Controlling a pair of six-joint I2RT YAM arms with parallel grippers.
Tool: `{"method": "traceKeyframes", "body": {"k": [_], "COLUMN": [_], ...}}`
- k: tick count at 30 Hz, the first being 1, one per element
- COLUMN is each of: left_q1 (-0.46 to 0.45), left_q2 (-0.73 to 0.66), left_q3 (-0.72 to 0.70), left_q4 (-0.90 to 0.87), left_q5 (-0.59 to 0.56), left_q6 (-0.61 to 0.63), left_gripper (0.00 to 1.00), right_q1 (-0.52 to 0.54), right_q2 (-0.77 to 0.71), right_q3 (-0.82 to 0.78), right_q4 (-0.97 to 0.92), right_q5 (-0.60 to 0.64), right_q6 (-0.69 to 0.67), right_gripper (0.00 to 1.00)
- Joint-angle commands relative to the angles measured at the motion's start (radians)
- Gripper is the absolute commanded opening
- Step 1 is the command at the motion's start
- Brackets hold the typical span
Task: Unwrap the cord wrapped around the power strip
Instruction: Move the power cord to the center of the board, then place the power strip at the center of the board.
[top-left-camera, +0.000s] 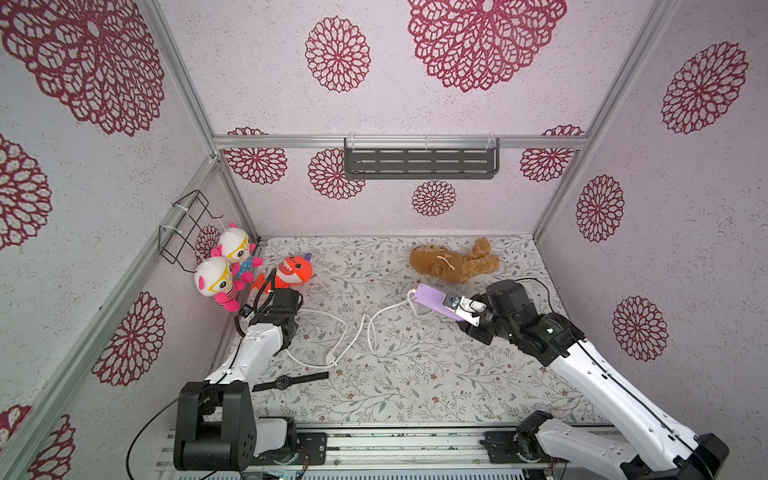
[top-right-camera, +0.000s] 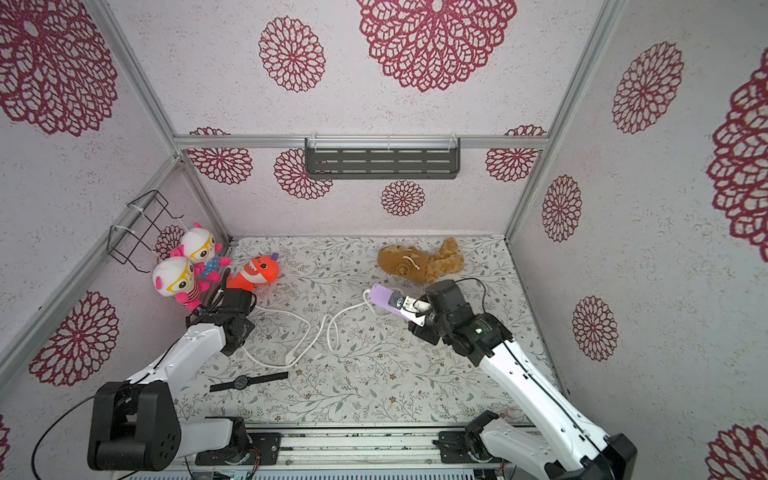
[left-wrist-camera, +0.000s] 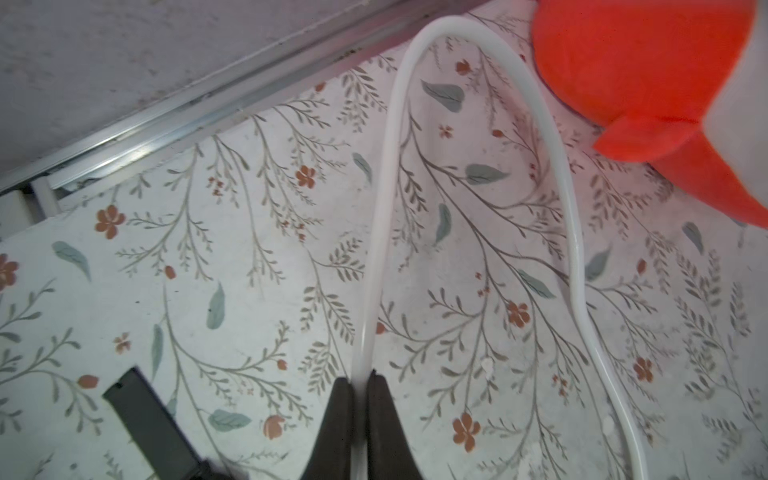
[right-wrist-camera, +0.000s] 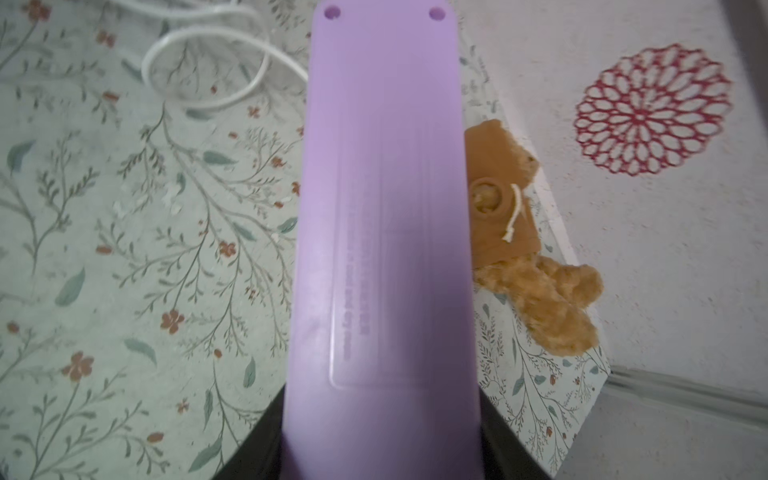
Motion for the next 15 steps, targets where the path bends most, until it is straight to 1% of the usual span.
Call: {"method": "traceKeyframes", "body": {"k": [1,3,5,9,11,15], "left_q1": [0.041,0.05,0.049,0.05,0.05,0.05], "left_q2": [-0.046,-0.067,-0.081,-0.103,-0.126,-0.191], "left_q3": [-0.026,-0.034,-0.036,-0.033,-0.032,-0.033], "left_q4": [0.008,0.041,0.062,0.087,0.097,0.126], "left_q5": [-0.039,-0.029,-0.017,0.027,0.049,0.096], "left_q6": [-0.021,0.016,0.057,0.122,0.153,0.215], "left_gripper": [0.0,0.01,0.11,0.26,0.38,0.51], "right_q1": [0.025,0.025,0.025,0.025,0.025,0.025], "right_q2": [0.014,0.02,0.04,0.111,0.152,0.188], "right_q3": [-0.067,-0.113,-0.157,-0.212,-0.225,-0.255], "right_q4": [-0.074,-0.046,-0.002,0.067,0.084,0.084], "right_q5": [0.0,0.002,0.007,0.002,0.003,0.0], "right_q6": [-0.132,-0.135,-0.146,-0.164,-0.169,-0.165], "right_gripper": [0.0,0.0,0.0,0.0,0.0,0.0]}}
